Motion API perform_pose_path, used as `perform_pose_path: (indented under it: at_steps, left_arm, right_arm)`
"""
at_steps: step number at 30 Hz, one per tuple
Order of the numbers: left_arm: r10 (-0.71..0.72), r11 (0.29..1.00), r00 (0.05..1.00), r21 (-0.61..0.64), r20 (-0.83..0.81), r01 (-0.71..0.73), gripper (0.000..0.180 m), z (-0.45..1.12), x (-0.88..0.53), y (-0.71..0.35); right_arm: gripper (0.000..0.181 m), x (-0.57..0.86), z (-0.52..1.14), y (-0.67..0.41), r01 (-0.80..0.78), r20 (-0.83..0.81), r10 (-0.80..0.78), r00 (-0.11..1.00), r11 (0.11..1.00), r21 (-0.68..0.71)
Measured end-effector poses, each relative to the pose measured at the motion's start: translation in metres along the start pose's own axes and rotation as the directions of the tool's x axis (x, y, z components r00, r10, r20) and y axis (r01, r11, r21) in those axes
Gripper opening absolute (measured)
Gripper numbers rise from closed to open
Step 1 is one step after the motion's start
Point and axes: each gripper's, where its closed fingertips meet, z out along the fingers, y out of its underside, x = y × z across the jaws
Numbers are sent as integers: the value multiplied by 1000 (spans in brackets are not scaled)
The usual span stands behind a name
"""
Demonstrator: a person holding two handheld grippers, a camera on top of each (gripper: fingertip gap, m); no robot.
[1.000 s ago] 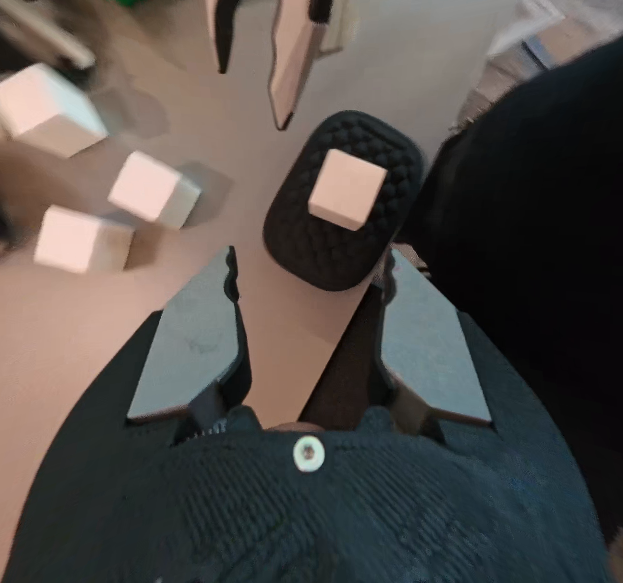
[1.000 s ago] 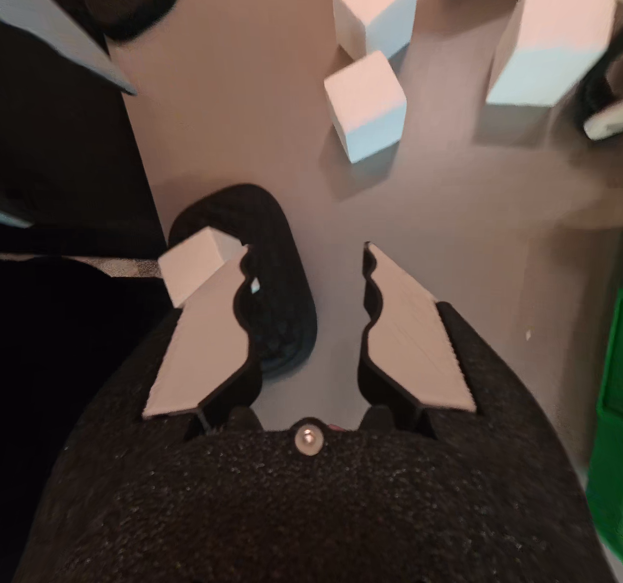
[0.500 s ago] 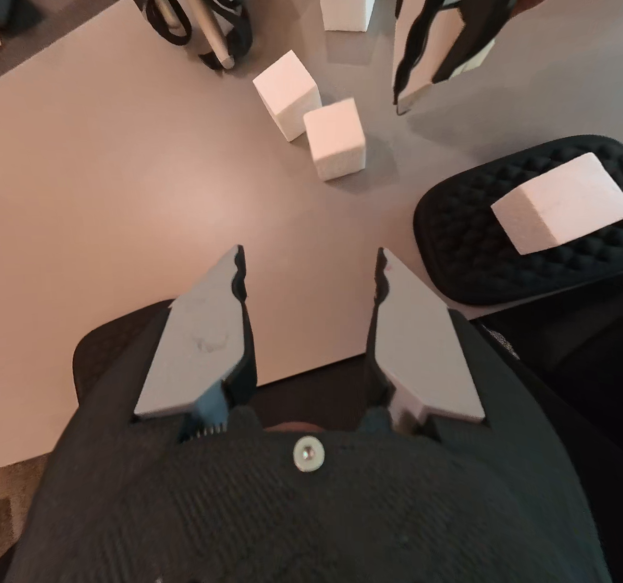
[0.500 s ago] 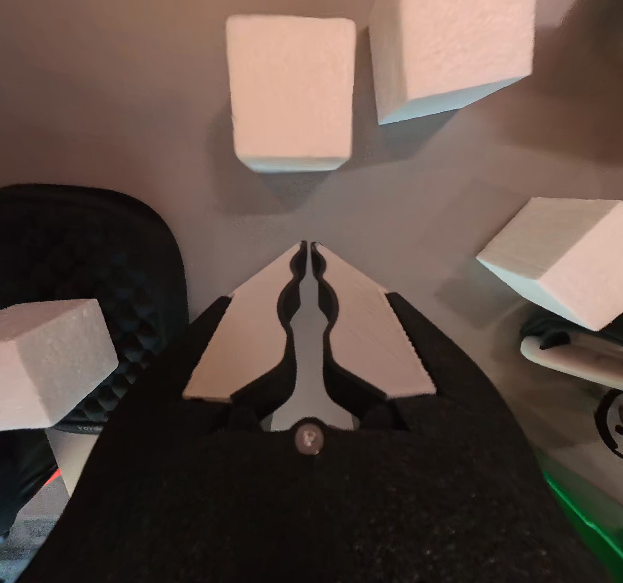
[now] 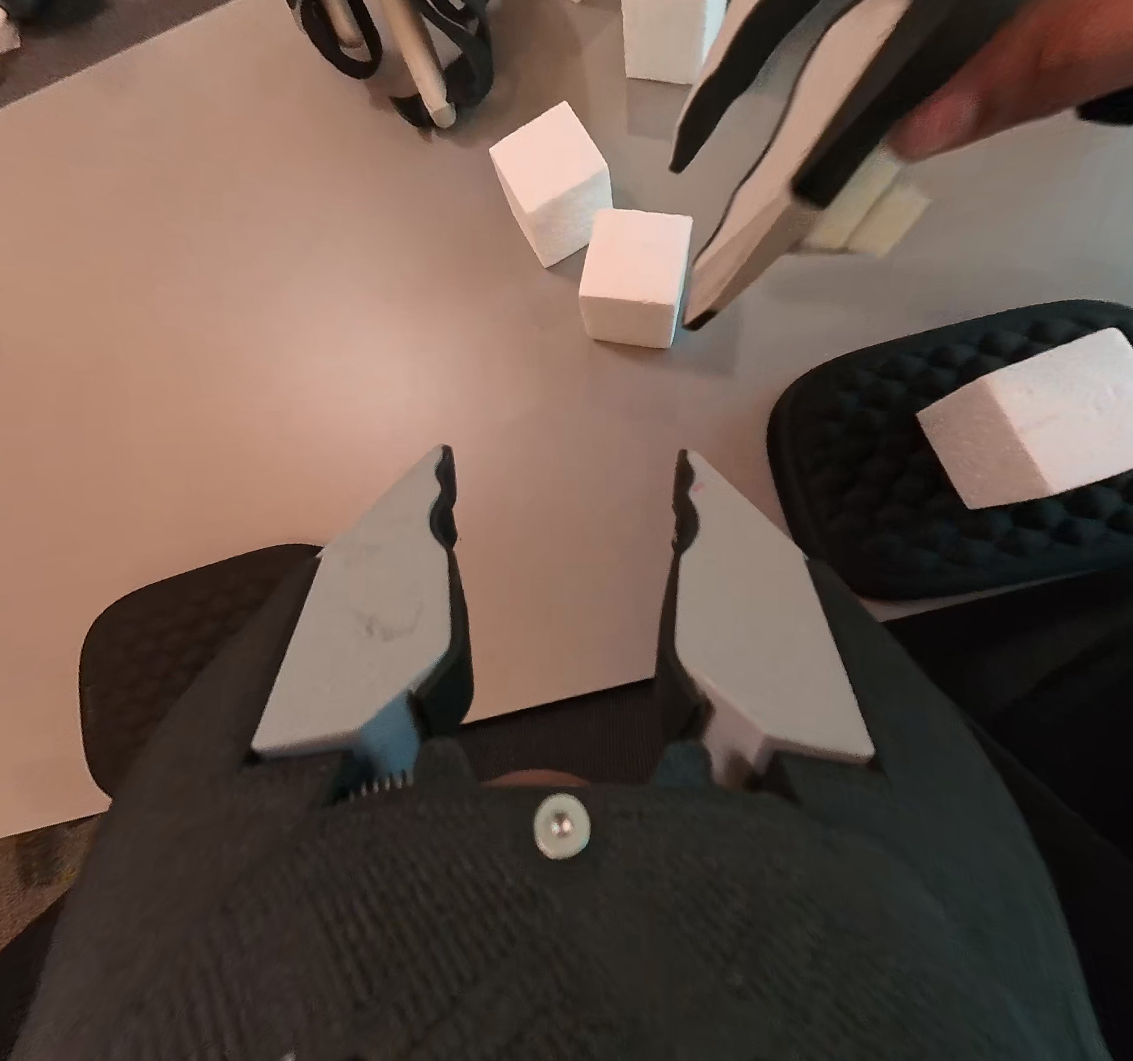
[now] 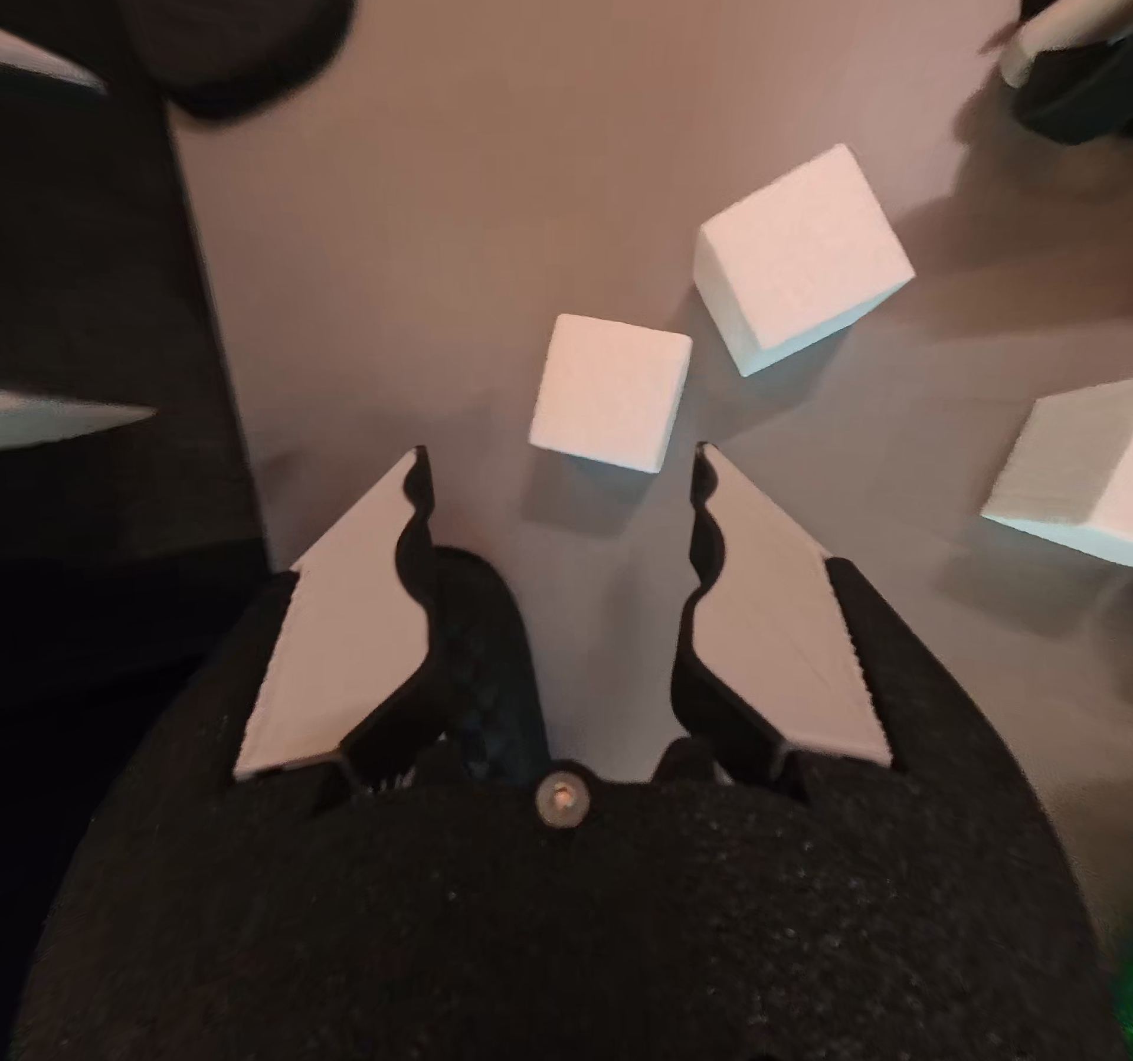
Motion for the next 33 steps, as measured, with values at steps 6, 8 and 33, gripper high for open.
perform_pose_path:
  at_steps: [6,8,33]
  left_arm:
    - [29,1000,999,3,-19,-29,68,2,5,-1]
    - [28,1000,999,7,-30,-28,67,2,7,-1]
    - [45,999,995,35,-86,-42,63,3,16,-6]
  right_arm:
    - [57,12,37,22,65,-58,-76,995,984,-165]
    - [56,3,17,17,116,-55,-123,991,987,-115]
    - [61,-92,-86,132,469,186,-435,881,853,-228]
